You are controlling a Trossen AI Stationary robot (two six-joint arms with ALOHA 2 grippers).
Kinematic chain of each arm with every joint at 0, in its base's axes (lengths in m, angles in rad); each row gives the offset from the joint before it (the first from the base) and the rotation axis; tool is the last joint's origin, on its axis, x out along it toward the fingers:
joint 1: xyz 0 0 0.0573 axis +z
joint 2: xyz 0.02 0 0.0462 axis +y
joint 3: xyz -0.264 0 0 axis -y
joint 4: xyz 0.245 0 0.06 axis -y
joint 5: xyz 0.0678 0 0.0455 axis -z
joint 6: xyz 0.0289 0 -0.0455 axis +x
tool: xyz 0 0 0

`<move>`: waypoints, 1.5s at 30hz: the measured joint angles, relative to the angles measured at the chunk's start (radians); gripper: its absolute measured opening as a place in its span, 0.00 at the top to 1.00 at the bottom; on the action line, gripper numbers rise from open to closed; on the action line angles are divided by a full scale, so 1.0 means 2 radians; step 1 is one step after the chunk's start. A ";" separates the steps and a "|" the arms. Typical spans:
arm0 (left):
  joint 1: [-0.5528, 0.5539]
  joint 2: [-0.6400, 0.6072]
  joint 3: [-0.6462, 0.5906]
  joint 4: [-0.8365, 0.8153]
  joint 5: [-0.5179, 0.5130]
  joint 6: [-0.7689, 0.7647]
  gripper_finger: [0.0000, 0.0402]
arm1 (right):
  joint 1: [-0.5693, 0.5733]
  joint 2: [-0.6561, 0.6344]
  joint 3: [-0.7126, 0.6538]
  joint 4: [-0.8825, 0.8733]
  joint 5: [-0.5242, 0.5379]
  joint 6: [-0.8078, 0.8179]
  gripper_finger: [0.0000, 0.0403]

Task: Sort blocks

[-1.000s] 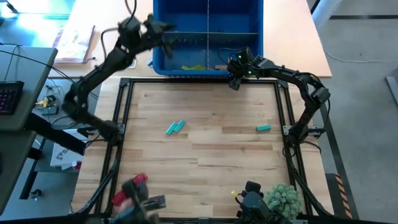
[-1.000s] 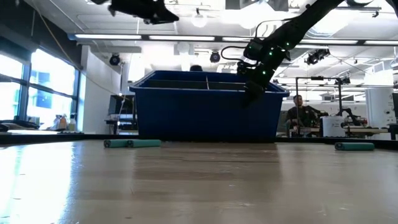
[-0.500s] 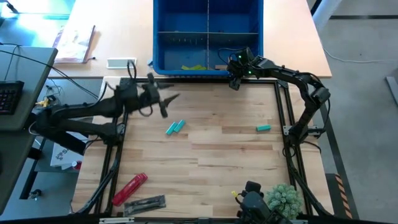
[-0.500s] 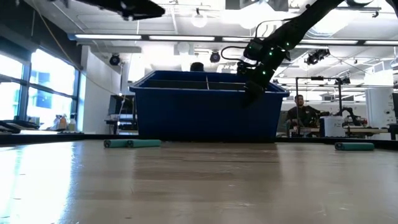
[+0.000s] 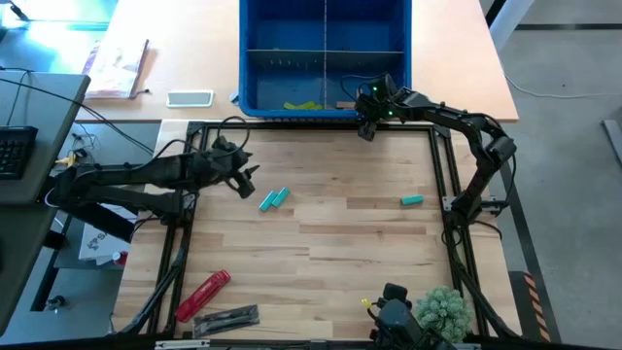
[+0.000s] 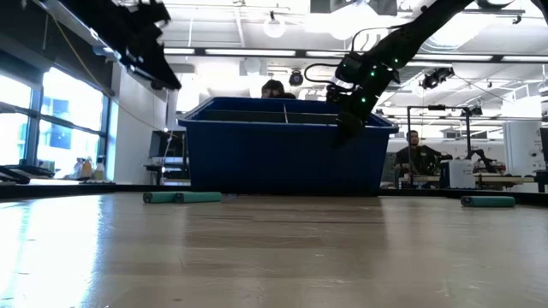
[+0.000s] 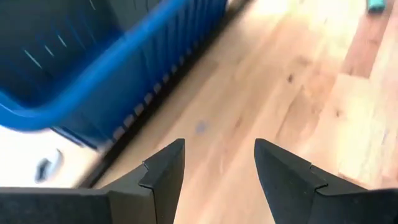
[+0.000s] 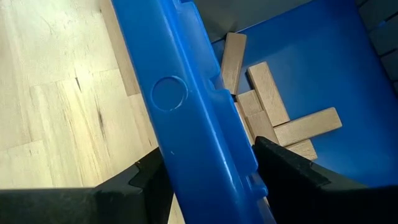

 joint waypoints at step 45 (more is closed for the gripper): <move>-0.118 0.094 -0.188 0.171 0.058 -0.224 0.42 | 0.000 0.000 0.000 0.000 0.000 0.000 0.52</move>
